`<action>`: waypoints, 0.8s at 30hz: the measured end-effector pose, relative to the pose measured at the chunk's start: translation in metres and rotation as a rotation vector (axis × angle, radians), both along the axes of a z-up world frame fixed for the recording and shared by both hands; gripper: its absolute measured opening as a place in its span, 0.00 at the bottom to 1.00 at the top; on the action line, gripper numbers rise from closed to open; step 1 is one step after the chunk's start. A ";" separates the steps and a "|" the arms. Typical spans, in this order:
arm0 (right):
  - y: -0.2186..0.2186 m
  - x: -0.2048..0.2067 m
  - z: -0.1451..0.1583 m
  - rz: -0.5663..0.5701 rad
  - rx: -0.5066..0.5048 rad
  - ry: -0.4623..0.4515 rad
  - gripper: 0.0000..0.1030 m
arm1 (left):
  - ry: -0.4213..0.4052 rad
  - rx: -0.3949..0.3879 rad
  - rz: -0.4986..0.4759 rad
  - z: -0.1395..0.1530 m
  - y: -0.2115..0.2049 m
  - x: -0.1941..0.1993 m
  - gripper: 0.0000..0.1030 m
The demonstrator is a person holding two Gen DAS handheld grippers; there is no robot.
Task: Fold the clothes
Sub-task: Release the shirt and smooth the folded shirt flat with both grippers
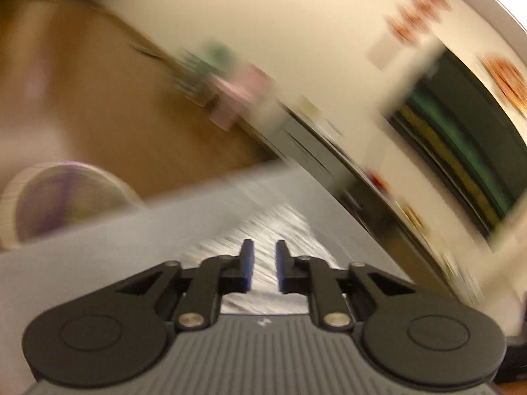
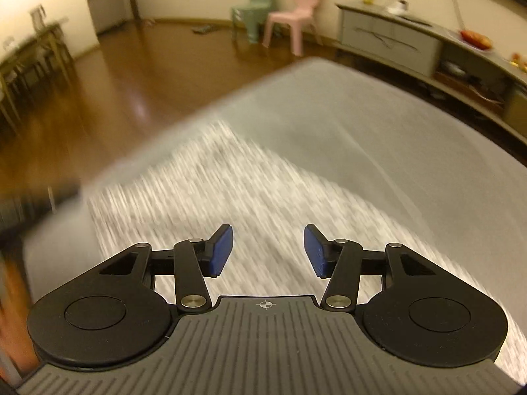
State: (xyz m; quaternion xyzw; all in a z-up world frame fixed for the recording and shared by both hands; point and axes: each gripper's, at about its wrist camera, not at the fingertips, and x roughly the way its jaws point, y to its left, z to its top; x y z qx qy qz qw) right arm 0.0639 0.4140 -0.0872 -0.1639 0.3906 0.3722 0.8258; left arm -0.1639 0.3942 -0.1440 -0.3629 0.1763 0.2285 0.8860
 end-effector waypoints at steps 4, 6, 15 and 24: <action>-0.054 -0.008 -0.024 -0.086 -0.017 0.036 0.45 | 0.139 -0.064 -0.242 -0.003 0.003 0.080 0.16; -0.058 -0.010 -0.030 -0.083 -0.011 0.012 0.45 | 0.207 -0.078 -0.312 -0.008 0.009 0.117 0.17; -0.091 -0.068 -0.040 0.070 -0.054 0.023 0.48 | 0.448 0.047 -0.186 -0.009 0.057 0.190 0.04; -0.198 -0.002 -0.008 -0.146 -0.009 -0.039 0.44 | 0.463 0.158 -0.354 0.011 -0.038 0.181 0.17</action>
